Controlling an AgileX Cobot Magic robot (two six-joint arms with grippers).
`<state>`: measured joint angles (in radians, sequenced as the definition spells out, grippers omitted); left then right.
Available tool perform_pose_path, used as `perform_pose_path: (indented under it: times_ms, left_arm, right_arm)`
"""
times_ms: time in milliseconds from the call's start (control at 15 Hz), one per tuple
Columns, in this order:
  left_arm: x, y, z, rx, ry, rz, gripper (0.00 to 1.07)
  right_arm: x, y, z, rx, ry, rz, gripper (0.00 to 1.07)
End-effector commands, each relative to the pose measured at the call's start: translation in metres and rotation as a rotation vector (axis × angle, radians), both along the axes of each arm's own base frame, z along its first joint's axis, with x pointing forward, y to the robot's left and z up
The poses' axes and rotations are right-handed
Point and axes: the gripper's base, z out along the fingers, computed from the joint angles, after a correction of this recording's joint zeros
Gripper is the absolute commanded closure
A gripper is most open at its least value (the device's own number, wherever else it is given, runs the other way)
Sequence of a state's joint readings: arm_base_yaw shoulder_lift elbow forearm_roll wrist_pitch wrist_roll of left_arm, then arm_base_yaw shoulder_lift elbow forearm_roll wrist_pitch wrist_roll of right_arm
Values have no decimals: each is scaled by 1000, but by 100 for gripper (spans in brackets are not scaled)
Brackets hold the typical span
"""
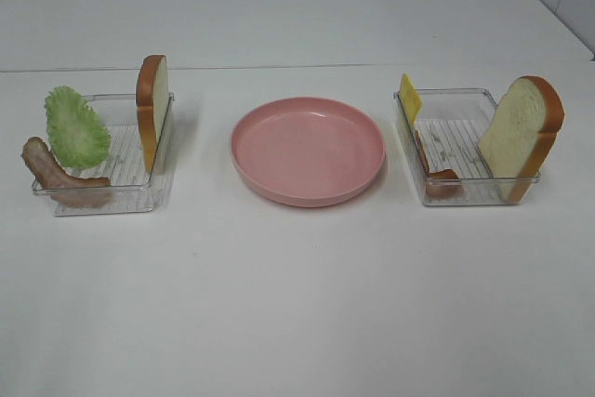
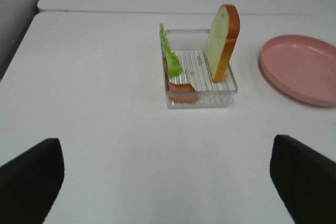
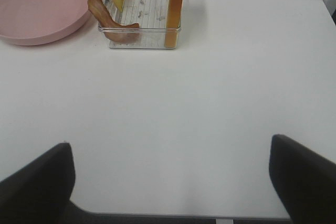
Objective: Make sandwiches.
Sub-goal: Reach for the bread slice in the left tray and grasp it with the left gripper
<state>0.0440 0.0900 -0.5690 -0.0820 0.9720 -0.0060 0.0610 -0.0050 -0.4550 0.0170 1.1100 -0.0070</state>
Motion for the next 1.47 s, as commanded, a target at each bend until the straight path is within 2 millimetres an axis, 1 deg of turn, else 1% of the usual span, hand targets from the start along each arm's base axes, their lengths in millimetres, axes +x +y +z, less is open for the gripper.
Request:
perform_pose_path:
  times_ms: [67, 133, 200, 267, 333, 400, 467, 600, 667, 733, 800, 867, 933, 1000, 1067, 1133, 1200, 1267, 1333, 1400, 1467]
  left_arm:
    - [24, 2, 24, -8, -70, 7, 4]
    - [38, 2, 34, -12, -71, 9, 4]
    - [45, 3, 38, -12, -64, 11, 4]
    - [69, 4, 52, -15, -52, 14, 4]
    - [85, 4, 60, -13, -30, 14, 4]
    - [94, 5, 65, -7, -11, 12, 4]
    - [125, 6, 75, -12, 45, 11, 4]
    - [164, 6, 91, -38, 84, 9, 4]
    - [175, 6, 94, -45, 95, 8, 4]
    - [199, 6, 96, -58, 130, 1, 4]
    - [229, 6, 104, -72, 165, -8, 4]
    - [248, 5, 107, -92, 189, -15, 4]
    - [258, 4, 107, -108, 205, -20, 4]
    - [285, 3, 104, -132, 256, -33, 4]
    - [302, -2, 101, -128, 294, -53, 4]
    - [318, -11, 99, -126, 319, -77, 4]
    - [341, -25, 88, -118, 380, -108, 4]
    - [349, -30, 83, -121, 406, -111, 4]
    - [363, -40, 77, -127, 451, -101, 4]
    - [370, -45, 72, -122, 478, -94, 4]
    - [387, -60, 57, -83, 553, -86, 4]
  right_arm:
    - [-3, 0, -1, 9, -35, 0, 10]
    - [-3, 0, -1, 9, -35, 0, 10]
    - [-3, 0, -1, 9, -35, 0, 10]
    - [-3, 0, -1, 9, -35, 0, 10]
    - [-3, 0, -1, 9, -35, 0, 10]
    - [-3, 0, -1, 9, -35, 0, 10]
    - [-3, 0, -1, 9, -35, 0, 10]
    - [-3, 0, -1, 9, -35, 0, 10]
    - [-3, 0, -1, 9, -35, 0, 10]
    - [-3, 0, -1, 9, -35, 0, 10]
    - [-3, 0, -1, 9, -35, 0, 10]
    - [-3, 0, -1, 9, -35, 0, 10]
    - [-3, 0, -1, 9, -35, 0, 10]
    - [-3, 0, -1, 9, -35, 0, 10]
    - [-3, 0, -1, 9, -35, 0, 10]
    - [-3, 0, -1, 9, -35, 0, 10]
    - [-3, 0, -1, 9, -35, 0, 10]
    - [-3, 0, -1, 9, -35, 0, 10]
    - [-3, 0, -1, 9, -35, 0, 10]
    - [-3, 0, -1, 9, -35, 0, 10]
    - [-3, 0, -1, 9, -35, 0, 10]
